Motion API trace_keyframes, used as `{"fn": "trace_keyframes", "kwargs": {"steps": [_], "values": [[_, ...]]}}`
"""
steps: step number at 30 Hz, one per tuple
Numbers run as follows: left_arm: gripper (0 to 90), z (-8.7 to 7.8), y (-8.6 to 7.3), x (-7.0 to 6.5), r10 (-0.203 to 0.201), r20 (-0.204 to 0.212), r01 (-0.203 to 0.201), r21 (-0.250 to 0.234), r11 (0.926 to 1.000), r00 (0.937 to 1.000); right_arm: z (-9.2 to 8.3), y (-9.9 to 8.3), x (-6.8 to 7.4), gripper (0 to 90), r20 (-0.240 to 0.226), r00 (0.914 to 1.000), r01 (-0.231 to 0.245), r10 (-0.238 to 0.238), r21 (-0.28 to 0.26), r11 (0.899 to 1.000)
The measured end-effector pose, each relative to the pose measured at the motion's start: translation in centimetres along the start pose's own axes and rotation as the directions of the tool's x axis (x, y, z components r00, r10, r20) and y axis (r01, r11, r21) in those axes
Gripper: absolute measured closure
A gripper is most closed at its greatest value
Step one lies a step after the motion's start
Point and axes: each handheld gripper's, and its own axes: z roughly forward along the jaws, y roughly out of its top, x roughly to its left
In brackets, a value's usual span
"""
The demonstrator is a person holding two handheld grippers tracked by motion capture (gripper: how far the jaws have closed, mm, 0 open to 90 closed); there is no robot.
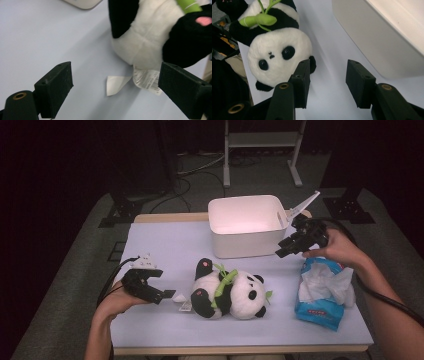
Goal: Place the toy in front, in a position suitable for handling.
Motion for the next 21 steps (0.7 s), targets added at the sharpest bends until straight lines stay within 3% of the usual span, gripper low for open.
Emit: {"fn": "trace_keyframes", "kwargs": {"steps": [4, 7, 10, 13, 21], "values": [[10.9, 0.0, -0.7, 0.2, -0.027, -0.017, 0.027, -0.009, 0.9996, 0.9995, 0.7, 2.0, -0.1, 52.4, -0.012, 0.9994, 0.033, -0.033, 0.017, 0.999], [10.9, -0.2, -1.1, 0.4, -0.031, -0.044, 0.032, 0.012, 0.9994, 0.9985, 1.1, 3.8, 0.2, 51.7, -0.012, 0.9977, 0.067, -0.066, 0.022, 0.998], [10.9, -0.1, -1.3, 0.4, -0.041, -0.033, 0.041, -0.001, 0.9992, 0.9986, 1.4, 4.7, 0.2, 51.7, -0.018, 0.9963, 0.084, -0.084, 0.016, 0.996], [10.9, 0.3, -1.7, 0.5, -0.044, -0.039, 0.045, 0.026, 0.9986, 0.9983, 1.9, 6.3, 0.1, 51.7, -0.016, 0.9946, 0.103, -0.103, 0.013, 0.995], [10.8, 0.5, -1.8, 0.4, -0.043, -0.028, 0.044, 0.025, 0.9988, 0.9987, 3.0, 7.7, -0.5, 51.2, -0.001, 0.9936, 0.113, -0.113, 0.022, 0.993]]}}
